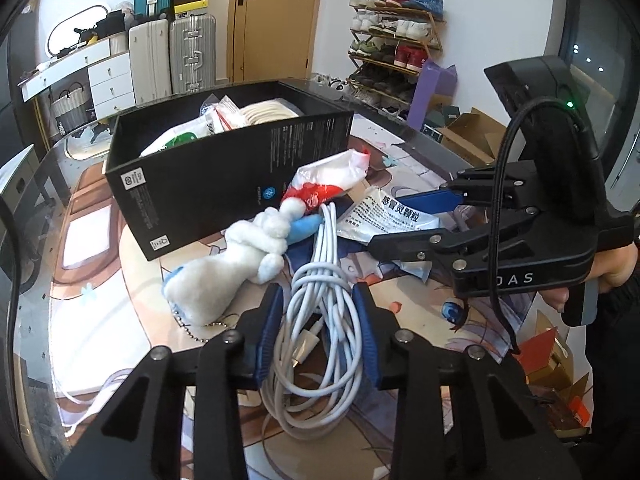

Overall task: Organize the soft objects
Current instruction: 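Grasp the white printed packet with the right tool while the left tool grasps the white cable bundle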

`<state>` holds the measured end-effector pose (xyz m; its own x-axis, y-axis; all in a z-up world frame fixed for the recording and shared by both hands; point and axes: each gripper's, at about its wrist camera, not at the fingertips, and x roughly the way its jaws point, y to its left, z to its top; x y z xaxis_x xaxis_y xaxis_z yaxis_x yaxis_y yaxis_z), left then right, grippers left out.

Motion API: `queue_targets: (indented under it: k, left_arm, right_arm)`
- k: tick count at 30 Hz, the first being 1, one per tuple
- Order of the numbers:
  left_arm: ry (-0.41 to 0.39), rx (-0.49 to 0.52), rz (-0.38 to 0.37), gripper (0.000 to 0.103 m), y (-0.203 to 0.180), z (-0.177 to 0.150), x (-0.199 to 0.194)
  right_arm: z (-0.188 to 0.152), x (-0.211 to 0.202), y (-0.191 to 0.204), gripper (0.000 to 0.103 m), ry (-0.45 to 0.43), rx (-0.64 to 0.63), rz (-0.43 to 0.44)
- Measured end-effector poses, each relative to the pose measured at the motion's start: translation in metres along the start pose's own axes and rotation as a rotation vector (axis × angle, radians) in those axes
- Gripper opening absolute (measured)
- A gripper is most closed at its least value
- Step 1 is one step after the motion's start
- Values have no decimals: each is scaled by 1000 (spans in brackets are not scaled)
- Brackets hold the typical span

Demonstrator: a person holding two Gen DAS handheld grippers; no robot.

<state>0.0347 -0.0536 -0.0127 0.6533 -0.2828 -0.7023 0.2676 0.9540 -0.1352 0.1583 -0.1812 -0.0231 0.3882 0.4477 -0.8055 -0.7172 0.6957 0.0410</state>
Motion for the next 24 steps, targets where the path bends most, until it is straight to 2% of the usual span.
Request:
queue_targets:
  k: [6, 11, 24]
  left_arm:
    - [-13, -10, -20, 34, 1, -3, -5]
    - [11, -3, -26, 34, 1, -7, -4]
    - [38, 38, 7, 35, -9, -5, 9]
  right_arm:
    - [-1, -9, -1, 48, -15, -5, 2]
    - [-1, -12, -2, 48, -17, -4, 1]
    - [-2, -9, -1, 48, -4, -9, 4]
